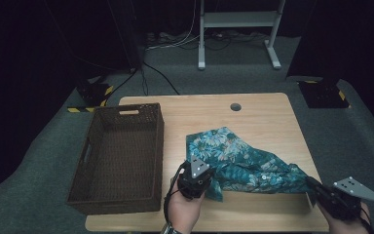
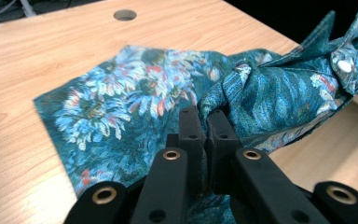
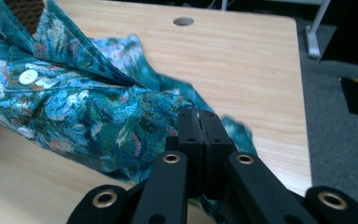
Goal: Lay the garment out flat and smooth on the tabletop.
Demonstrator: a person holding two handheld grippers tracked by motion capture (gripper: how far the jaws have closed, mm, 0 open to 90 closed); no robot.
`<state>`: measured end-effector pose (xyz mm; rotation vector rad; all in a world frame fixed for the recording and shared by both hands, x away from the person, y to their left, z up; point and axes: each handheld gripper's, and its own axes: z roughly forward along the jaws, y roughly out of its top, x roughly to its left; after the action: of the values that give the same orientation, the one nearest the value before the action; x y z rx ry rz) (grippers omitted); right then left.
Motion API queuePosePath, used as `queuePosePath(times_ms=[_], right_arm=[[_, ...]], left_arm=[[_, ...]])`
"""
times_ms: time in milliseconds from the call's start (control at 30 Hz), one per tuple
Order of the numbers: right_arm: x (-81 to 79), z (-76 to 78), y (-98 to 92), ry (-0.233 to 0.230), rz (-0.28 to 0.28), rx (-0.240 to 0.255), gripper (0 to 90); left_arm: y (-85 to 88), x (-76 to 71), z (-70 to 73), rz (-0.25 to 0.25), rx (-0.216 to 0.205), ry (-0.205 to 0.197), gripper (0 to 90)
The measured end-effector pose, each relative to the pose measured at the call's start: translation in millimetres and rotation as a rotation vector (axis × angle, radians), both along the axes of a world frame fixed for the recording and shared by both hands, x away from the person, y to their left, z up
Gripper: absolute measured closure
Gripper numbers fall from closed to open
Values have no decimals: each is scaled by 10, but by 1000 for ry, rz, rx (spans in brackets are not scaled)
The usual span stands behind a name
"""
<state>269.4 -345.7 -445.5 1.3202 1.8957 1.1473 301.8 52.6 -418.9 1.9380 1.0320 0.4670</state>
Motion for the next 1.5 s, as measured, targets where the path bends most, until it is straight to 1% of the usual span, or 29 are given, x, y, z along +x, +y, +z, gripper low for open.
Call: queuePosePath(times_ms=[67,167,267,300,367,433,467,500,533,567,633,667,700,733,767,800,833,867,900,933,967,1000,1067,1100,1167,1200,1233,1333,1500], right_arm=[[-91,75,-1,-23,6,1,887],[-208,177,-17,-62,13,9,887],[-240,207,-25,-80,13,23,886],[-235,198,-20,-78,13,26,886],[-201,157,0,-68,15,32,886],[-122,114,22,-54,23,21,886],[-56,109,32,-46,29,11,886],[29,128,37,-45,31,1,887],[179,191,43,-49,34,-4,887],[294,251,54,-50,38,-14,887],[685,457,100,-56,37,-43,887],[915,567,134,-53,31,-62,887],[1157,674,170,-53,25,-77,886],[1456,786,218,-52,-8,-88,876],[1625,830,246,-41,-23,-85,818],[1819,852,286,-25,-35,-83,728],[1954,838,334,-8,-58,-92,657],[2049,801,395,14,-79,-123,618],[2074,778,426,14,-78,-134,611],[2085,744,460,14,-73,-138,596],[2085,701,488,12,-64,-144,586],[2076,638,512,13,-54,-155,584],[2059,533,523,29,-42,-177,584],[2049,471,509,39,-43,-178,581],[2017,352,465,65,-53,-145,569],[1993,294,450,75,-54,-145,562],[1956,225,433,84,-55,-146,554],[1854,97,392,102,-49,-136,547],[1608,-139,385,119,-17,-121,545]], left_arm=[[28,-92,81,-8,-20,-10,863],[58,-187,185,-16,-55,-23,862],[38,-204,195,-31,-63,-23,861],[27,-192,173,-30,-54,-23,860],[26,-133,114,-27,-38,-4,860],[50,-17,97,-21,-28,15,861],[65,63,121,-13,-30,18,861],[81,192,182,-6,-26,16,863],[83,289,229,1,-28,16,864],[73,438,302,12,-24,13,864],[37,800,454,45,-5,5,865],[5,1001,527,68,18,-11,865],[-28,1266,601,107,43,-36,861],[-48,1414,625,147,68,-53,804],[-69,1592,627,197,87,-48,700],[-73,1729,598,234,96,-14,622],[-64,1837,545,260,87,28,570],[-61,1871,513,269,87,36,536],[-57,1893,470,272,96,39,513],[-54,1902,422,262,101,40,516],[-54,1902,357,251,128,37,514],[-46,1896,317,250,136,35,500],[-7,1885,201,248,128,60,500],[8,1878,141,248,128,75,500],[23,1847,30,249,129,100,491],[25,1821,-27,247,134,110,486],[26,1802,-57,246,133,112,474],[28,1709,-157,227,127,120,461],[34,1474,-343,195,118,126,451]])
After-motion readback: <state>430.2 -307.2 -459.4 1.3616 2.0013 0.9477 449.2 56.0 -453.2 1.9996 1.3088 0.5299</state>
